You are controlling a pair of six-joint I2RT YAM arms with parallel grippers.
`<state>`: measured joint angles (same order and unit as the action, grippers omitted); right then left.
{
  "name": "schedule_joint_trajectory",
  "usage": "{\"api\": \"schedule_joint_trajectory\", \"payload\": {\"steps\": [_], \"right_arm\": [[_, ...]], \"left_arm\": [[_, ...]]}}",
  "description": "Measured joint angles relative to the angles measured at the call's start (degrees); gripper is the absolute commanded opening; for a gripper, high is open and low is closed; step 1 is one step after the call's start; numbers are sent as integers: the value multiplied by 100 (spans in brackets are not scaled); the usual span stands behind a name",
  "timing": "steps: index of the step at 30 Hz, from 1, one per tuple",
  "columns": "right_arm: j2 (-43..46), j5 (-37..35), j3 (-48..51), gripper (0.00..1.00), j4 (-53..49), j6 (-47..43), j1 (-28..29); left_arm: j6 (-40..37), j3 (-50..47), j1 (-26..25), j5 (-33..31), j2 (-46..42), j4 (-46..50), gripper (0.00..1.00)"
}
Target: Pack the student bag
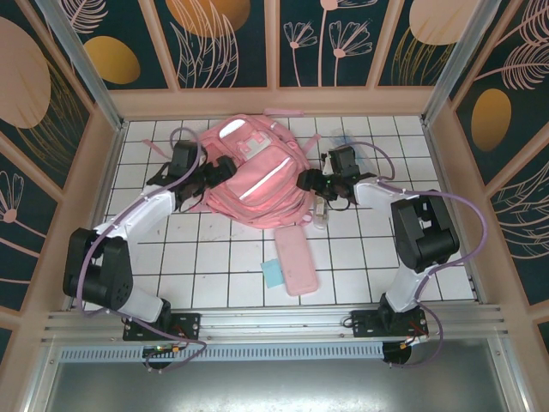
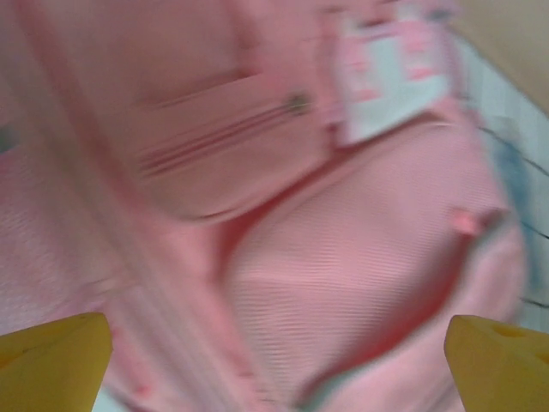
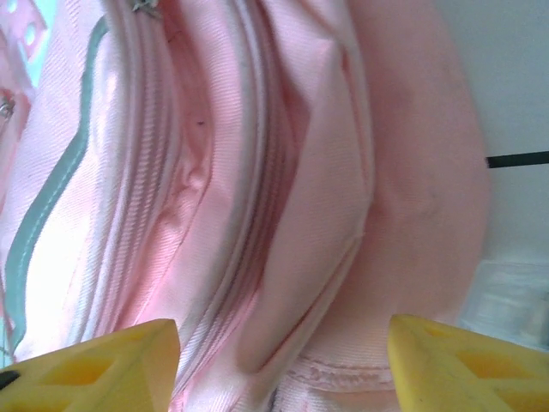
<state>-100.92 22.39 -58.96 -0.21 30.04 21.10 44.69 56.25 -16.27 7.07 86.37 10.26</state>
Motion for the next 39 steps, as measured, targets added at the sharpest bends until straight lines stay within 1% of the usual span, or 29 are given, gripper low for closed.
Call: {"api": "schedule_joint_trajectory", "payload": {"steps": [2,3,7,12,16,19,23,24,27,29,32,35,39], "right_arm": [[-55,76,20,49,125,59,4],[-94,103,22,47,153,96,11],[-225,177,35,42,289,251,118],[-273,315,48,40,525,525,516],[-459,428,-94,39,688,769,868],[-623,509,-334,39,737,896,1222],[-758,929,-629,40,813,933,1740],[-758,1086,-688,42,809,905,1849],[-732,1377,-896,46,601,597,2031],[-627,1364,-986,47,289,258,1989],[-319,1152,-1126,48,-374,-350,1685],[-39,881,-1296,49,-815,-870,1130],[7,518,-1349,49,-922,-1187,245]], "left_arm": [[236,-389,42,-166,44,-76,98],[332,-498,42,-186,72,-114,99],[669,-654,42,-348,380,-505,99],[844,-426,50,-577,1196,-1145,98],[767,365,166,-796,1945,-1290,98],[568,957,317,-942,2306,-1329,99],[197,1327,450,-1060,2417,-1300,98],[90,1384,452,-1064,2417,-1283,99],[-205,1473,468,-1058,2417,-1139,98],[-391,1565,492,-1058,2455,-984,98],[-625,1873,555,-1067,2664,-741,99],[-772,2251,656,-1082,2981,-560,99],[-872,2603,765,-1060,3329,-411,99]]}}
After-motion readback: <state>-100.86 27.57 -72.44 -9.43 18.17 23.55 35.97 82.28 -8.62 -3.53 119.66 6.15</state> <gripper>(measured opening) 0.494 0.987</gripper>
